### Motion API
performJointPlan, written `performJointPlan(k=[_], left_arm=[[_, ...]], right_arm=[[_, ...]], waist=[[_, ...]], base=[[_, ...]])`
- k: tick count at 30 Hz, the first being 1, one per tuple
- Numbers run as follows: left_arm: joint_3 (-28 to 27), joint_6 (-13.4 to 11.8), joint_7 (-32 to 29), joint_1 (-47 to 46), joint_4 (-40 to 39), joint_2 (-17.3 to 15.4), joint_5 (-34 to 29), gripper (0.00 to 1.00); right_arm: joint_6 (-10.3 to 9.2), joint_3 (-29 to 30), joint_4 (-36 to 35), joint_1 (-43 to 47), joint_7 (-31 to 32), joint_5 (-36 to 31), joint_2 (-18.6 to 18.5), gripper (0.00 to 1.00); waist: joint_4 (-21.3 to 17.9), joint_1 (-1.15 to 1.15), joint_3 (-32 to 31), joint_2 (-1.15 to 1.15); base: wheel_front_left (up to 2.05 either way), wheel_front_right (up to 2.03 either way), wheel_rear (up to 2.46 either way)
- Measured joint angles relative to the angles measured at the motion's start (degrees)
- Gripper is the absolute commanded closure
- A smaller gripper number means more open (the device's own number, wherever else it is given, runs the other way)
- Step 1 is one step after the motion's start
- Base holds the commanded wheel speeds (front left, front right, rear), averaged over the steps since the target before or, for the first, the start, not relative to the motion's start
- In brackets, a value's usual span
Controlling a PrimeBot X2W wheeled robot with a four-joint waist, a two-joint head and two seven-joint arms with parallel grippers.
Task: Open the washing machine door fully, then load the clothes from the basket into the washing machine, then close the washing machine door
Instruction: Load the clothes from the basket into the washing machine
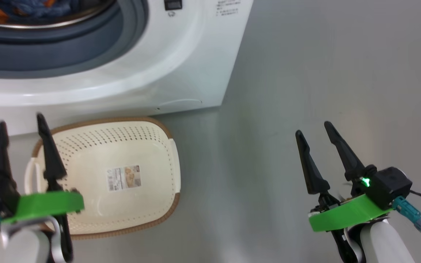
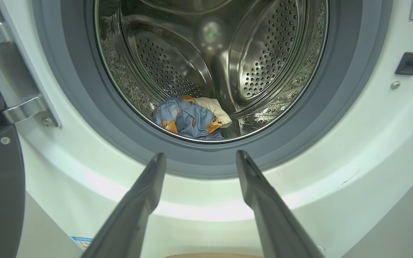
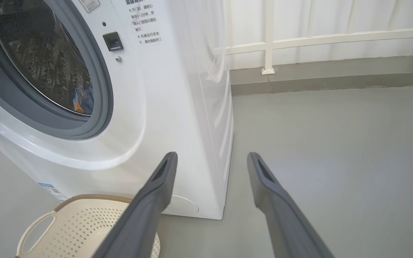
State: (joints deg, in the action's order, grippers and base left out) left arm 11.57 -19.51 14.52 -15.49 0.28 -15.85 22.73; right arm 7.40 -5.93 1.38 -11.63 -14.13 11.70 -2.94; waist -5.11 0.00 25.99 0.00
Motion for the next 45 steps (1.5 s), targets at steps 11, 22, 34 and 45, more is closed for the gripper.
performJointPlan(k=[11, 22, 34, 45], left_arm=[[2.94, -0.44, 0.02, 13.02, -2.66, 1.48, -1.32, 0.0], [4.82, 0.11, -0.83, 19.19, -2.63, 0.94, -1.19, 0.0], [6.57, 0.45, -1.96, 22.6, -3.0, 0.15, -1.07, 0.0], [7.2, 0.62, -2.18, 23.73, -3.0, 0.13, -0.18, 0.0]], right_arm=[[0.0, 2.47, -0.14, 6.38, 2.8, -1.57, 0.03, 0.0], [0.0, 3.08, -1.43, 12.1, 4.82, -2.01, 0.12, 0.0], [0.0, 3.04, -3.53, 16.31, 6.1, -1.93, 0.22, 0.0], [0.0, 3.2, -4.77, 17.91, 7.06, -1.93, 0.25, 0.0]], waist=[[2.8, 0.0, -8.89, 0.0], [4.79, 0.0, -17.55, 0.0], [5.33, 0.0, -23.86, 0.0], [4.63, 0.0, -26.38, 0.0]], base=[[0.0, 0.0, 0.0], [0.0, 0.0, 0.0], [0.0, 0.0, 0.0], [0.0, 0.0, 0.0]])
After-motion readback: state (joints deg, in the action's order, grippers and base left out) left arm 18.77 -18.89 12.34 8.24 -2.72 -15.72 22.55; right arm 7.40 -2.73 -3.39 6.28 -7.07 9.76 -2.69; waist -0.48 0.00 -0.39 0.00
